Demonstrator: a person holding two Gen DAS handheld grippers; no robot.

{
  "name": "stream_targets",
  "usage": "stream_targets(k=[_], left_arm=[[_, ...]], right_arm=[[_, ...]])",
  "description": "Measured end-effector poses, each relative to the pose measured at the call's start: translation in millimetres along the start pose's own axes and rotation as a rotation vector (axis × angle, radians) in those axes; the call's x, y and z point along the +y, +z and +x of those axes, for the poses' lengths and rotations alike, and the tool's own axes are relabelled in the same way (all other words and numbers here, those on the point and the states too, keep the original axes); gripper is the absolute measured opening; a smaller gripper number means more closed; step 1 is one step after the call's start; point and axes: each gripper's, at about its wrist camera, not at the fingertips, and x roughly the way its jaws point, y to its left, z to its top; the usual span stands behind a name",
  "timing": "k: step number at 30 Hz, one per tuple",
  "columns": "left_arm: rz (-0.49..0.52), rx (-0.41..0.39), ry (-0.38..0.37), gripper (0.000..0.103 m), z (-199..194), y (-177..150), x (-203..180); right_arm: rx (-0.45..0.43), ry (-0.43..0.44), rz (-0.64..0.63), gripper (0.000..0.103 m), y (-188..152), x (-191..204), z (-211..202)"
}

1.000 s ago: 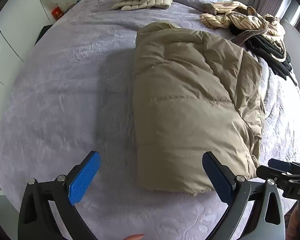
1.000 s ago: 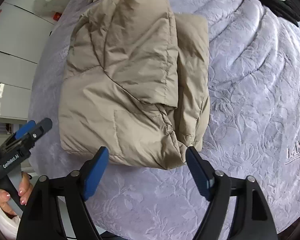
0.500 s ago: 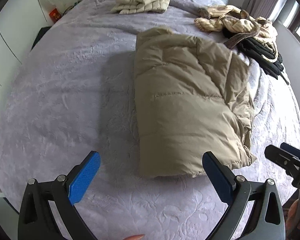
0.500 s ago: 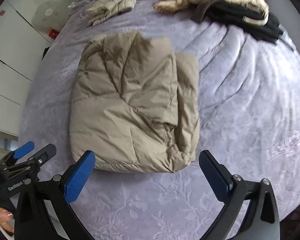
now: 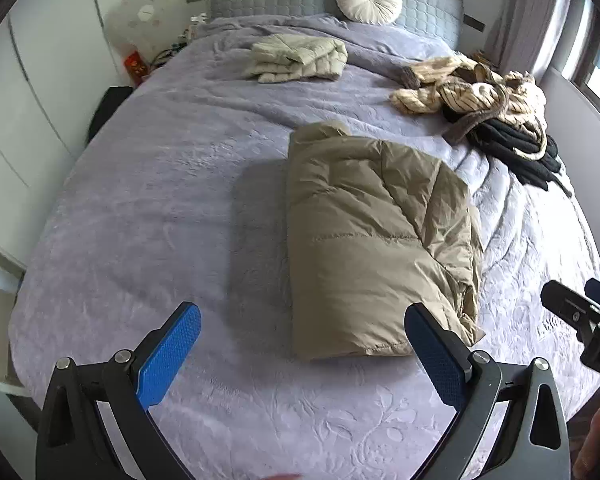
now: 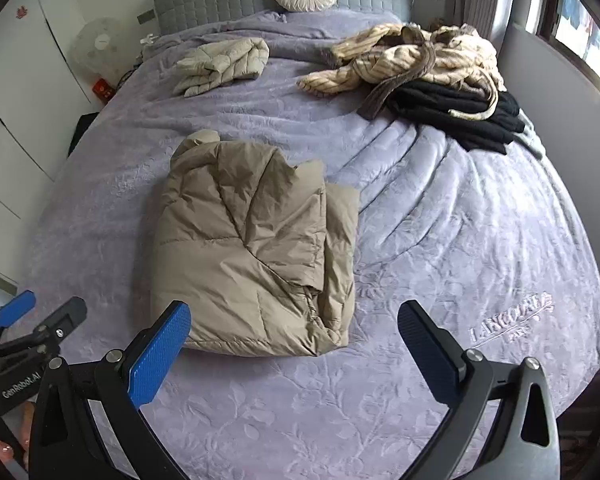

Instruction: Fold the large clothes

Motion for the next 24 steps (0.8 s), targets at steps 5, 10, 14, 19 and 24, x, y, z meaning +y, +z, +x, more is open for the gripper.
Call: stream_targets(k=[5, 10, 14, 19, 24], left_arm=[[0.002, -0.024, 0.030, 0.102, -21.6, -7.9, -5.5], [0.006, -0.044, 0.050, 0.102, -36.0, -14.9, -10.3], [0.004, -0.053, 0.055, 0.102, -44.2, -19.8, -12.9], [0.003, -0.057, 0.058, 0.102, -47.1, -20.7, -15.0], [0.005, -0.062, 0.061, 0.102, -49.8, -19.8, -16.2]], right_arm=[[-0.015, -0.004, -0.023, 0.103, -8.9, -2.1, -13.4], [-0.023, 0.003, -0.022, 0.103, -15.3, -5.3, -22.1], [-0.026, 0.005, -0.013, 0.103, -17.9, -8.3, -26.2], [-0.035, 0.008, -0.016, 0.103, -17.9, -9.3, -29.5], [-0.039, 0.010, -0.022, 0.103, -18.4, -8.0, -30.9]])
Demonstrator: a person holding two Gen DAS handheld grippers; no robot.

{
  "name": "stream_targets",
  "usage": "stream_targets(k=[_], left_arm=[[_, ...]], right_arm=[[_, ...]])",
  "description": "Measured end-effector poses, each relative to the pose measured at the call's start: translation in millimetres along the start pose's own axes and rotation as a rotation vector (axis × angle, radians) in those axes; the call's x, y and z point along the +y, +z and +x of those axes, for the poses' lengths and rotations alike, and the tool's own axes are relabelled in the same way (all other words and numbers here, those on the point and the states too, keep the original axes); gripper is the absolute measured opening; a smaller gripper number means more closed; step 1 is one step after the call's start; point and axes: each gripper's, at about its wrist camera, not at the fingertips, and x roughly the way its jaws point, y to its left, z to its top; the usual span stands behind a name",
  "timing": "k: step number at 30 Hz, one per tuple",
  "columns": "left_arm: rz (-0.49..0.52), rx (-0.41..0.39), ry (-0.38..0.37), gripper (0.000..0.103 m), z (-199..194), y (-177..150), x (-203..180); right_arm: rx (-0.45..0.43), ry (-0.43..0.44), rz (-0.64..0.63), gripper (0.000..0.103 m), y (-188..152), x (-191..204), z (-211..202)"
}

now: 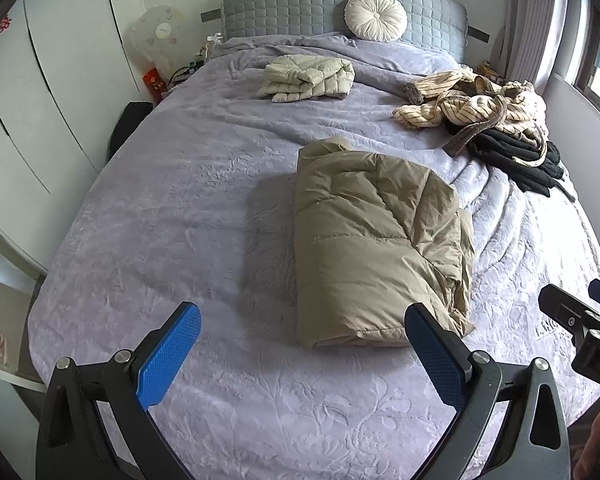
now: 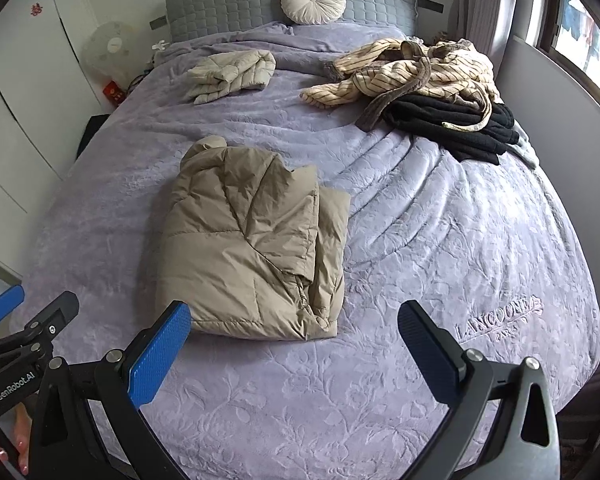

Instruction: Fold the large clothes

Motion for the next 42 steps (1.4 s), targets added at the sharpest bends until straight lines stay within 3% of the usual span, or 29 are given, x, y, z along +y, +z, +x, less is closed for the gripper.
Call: stream_targets(k=[42], left_arm=[[0.011, 0.005, 0.005, 0.102, 0.4, 1.3, -5.3]], right_arm=[[-0.001, 0.001, 0.002, 0.103, 0.6, 0.2, 0.4]])
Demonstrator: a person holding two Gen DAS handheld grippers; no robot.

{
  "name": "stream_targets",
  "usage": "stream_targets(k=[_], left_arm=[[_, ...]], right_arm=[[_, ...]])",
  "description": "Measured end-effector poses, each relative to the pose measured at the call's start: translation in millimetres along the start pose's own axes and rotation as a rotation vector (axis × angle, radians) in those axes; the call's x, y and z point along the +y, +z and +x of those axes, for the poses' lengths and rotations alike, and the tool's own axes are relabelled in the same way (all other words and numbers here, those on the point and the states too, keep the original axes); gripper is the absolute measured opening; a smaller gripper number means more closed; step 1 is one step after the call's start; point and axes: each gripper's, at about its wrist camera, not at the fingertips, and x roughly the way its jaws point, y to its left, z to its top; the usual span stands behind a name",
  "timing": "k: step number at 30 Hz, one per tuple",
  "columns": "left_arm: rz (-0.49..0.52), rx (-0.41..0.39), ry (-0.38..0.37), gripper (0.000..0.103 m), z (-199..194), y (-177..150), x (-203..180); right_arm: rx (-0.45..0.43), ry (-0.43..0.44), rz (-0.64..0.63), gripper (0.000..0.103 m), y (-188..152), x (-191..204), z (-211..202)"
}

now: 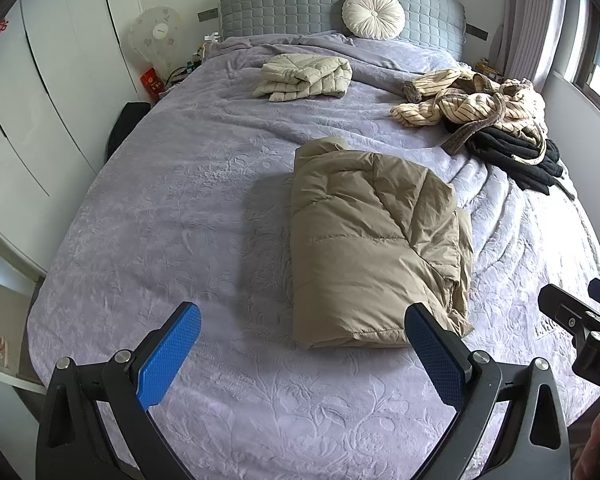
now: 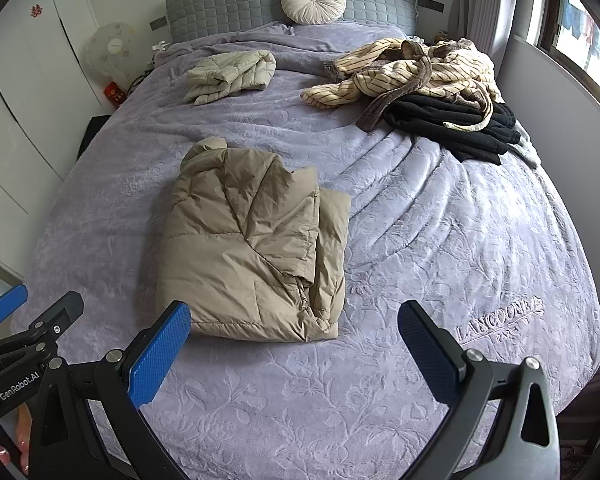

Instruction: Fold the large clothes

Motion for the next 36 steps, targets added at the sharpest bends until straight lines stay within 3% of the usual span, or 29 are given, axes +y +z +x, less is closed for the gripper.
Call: stream_targets(k=[36], left_arm=[[0.003, 0.003, 0.008, 0.102, 4.8, -0.1, -0.3]], right_arm=[[-0.001, -0.001, 0.001, 0.103, -0.2, 1.5, -0.5]])
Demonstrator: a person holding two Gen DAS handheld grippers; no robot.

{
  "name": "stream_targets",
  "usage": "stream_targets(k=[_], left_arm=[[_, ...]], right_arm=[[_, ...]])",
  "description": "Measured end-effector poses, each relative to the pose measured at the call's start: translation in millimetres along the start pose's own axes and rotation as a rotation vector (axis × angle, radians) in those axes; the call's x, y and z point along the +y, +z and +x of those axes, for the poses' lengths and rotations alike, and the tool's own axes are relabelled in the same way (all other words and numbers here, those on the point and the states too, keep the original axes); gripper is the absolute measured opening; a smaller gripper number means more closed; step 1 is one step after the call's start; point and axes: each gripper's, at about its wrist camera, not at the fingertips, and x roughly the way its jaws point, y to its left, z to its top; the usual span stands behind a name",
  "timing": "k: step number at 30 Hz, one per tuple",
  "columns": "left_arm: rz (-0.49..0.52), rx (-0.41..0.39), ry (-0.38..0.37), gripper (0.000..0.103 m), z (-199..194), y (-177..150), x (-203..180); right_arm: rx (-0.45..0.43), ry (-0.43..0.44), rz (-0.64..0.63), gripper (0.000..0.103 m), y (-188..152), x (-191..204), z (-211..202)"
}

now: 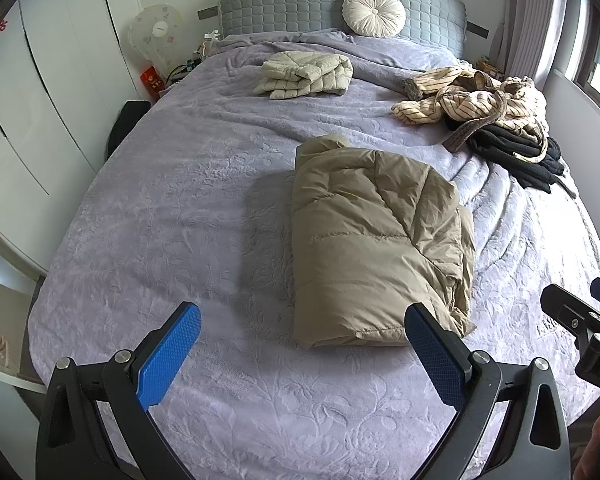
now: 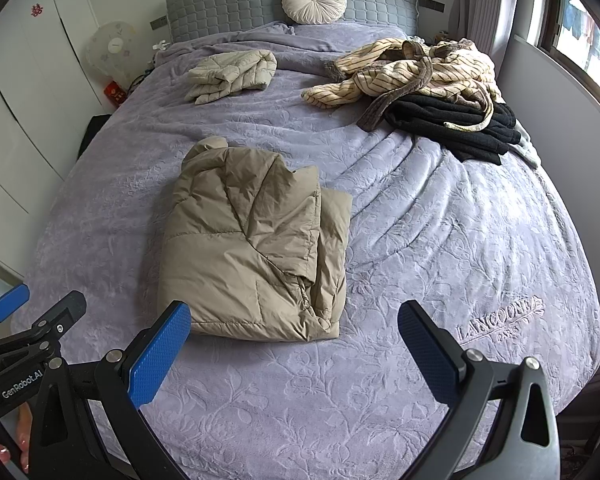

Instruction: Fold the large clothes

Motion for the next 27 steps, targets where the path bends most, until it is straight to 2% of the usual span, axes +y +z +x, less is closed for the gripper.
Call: stream_targets(k=[27], left_arm=[[0.021, 0.002, -0.005, 0.102, 4.6, 2.5, 0.1]], right_arm=[[0.003, -0.002, 0.005, 0.103, -2.2, 4.0, 0.0]])
